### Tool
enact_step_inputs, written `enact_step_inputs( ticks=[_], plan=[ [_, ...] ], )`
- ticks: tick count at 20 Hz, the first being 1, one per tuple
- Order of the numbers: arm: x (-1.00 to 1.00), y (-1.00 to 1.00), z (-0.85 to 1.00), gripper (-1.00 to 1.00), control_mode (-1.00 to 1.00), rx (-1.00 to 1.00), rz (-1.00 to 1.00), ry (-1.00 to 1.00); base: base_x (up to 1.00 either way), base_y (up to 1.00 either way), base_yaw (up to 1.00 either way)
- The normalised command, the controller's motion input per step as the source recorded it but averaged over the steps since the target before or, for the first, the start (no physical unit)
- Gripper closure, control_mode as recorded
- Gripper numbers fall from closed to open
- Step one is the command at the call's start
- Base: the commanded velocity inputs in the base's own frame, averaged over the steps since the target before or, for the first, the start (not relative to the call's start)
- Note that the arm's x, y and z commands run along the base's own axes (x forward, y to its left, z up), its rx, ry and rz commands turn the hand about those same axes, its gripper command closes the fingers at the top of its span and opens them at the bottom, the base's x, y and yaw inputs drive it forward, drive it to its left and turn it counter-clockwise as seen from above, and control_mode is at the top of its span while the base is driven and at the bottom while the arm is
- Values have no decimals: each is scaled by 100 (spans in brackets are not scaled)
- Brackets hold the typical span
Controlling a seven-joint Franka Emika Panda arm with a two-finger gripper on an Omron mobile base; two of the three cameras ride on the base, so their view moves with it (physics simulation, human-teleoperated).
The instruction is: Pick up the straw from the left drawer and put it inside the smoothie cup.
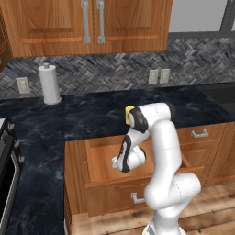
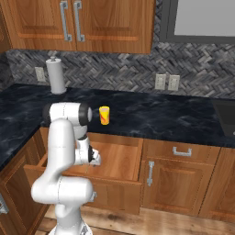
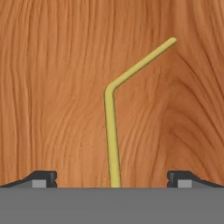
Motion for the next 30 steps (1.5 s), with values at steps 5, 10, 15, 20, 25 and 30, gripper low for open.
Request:
enact_step_inputs(
  ticks=[5,10,15,20,25,30],
  plan=[
    [39,1,-3,-100,-100,0,0,0,0,0,0],
    [29,0,-7,-100,-100,0,0,0,0,0,0],
    [4,0,-26,-100,-100,0,-3,0,0,0,0],
    [0,0,-39,100,-100,0,-5,0,0,0,0],
    [-4,0,-32,100,-100,0,-3,1,0,0,0],
    [-25,-5,-24,100,-100,0,-6,6,0,0,0]
  ],
)
